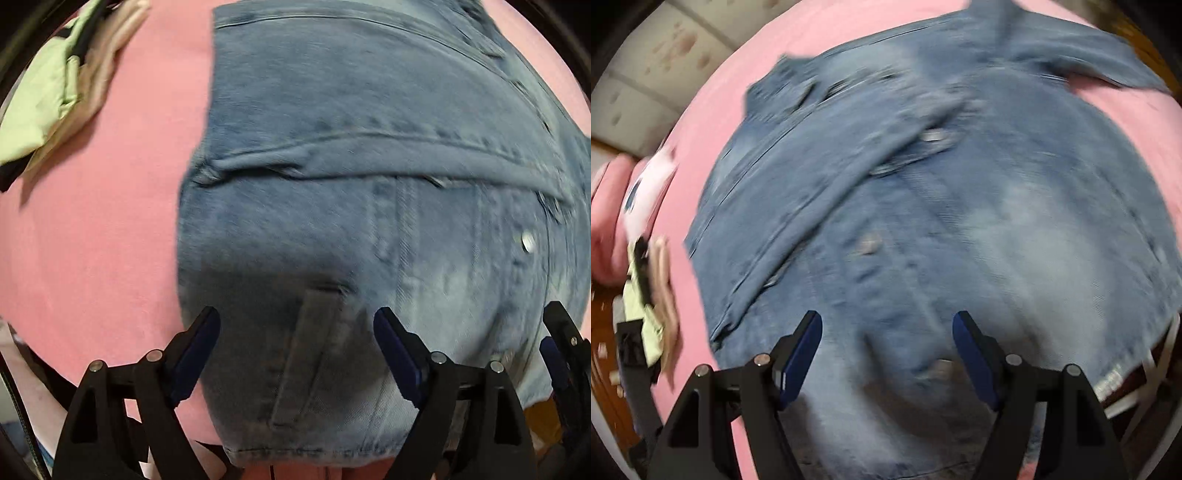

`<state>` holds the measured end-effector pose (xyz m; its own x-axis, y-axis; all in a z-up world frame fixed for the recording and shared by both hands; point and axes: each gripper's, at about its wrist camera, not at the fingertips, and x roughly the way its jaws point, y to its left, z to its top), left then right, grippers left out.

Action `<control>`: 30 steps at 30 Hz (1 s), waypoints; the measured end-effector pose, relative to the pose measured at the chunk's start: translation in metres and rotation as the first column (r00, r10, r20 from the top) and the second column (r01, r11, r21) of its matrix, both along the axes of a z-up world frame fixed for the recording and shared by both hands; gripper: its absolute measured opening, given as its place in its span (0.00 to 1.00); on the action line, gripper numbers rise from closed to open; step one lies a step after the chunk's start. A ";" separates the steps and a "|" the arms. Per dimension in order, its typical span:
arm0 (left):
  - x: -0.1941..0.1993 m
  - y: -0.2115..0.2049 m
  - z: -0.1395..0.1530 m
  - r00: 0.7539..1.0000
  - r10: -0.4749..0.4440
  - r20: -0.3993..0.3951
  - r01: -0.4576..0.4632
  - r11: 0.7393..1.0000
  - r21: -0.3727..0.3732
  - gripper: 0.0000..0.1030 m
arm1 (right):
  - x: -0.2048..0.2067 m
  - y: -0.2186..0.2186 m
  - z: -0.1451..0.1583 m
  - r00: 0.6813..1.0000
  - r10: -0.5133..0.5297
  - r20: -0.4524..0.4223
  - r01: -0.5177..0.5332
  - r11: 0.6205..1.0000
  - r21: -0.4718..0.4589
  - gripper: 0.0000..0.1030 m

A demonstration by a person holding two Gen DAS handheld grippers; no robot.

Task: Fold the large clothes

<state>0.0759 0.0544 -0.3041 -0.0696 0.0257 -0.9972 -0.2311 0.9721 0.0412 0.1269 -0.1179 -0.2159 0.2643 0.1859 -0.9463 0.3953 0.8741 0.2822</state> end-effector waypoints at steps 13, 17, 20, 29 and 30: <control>-0.059 -0.133 0.015 0.967 -0.251 -0.052 0.254 0.966 0.055 0.87 | -0.065 -0.113 -0.012 0.982 -0.190 0.006 0.189 0.973 -0.134 0.71; -0.069 -0.183 0.032 0.958 -0.285 -0.041 0.287 0.955 0.076 0.87 | -0.071 -0.157 -0.013 0.975 -0.223 0.019 0.223 0.965 -0.138 0.71; -0.068 -0.226 0.035 0.956 -0.289 -0.041 0.292 0.952 0.089 0.88 | -0.069 -0.196 -0.012 0.976 -0.218 0.024 0.219 0.966 -0.138 0.71; -0.019 -0.405 0.023 0.963 -0.242 -0.121 0.248 0.968 0.038 0.88 | -0.051 -0.341 -0.007 0.963 -0.266 0.035 0.267 0.961 -0.072 0.71; -0.016 -0.421 0.023 0.962 -0.244 -0.124 0.250 0.968 0.031 0.88 | -0.048 -0.358 -0.006 0.959 -0.280 0.040 0.282 0.957 -0.063 0.71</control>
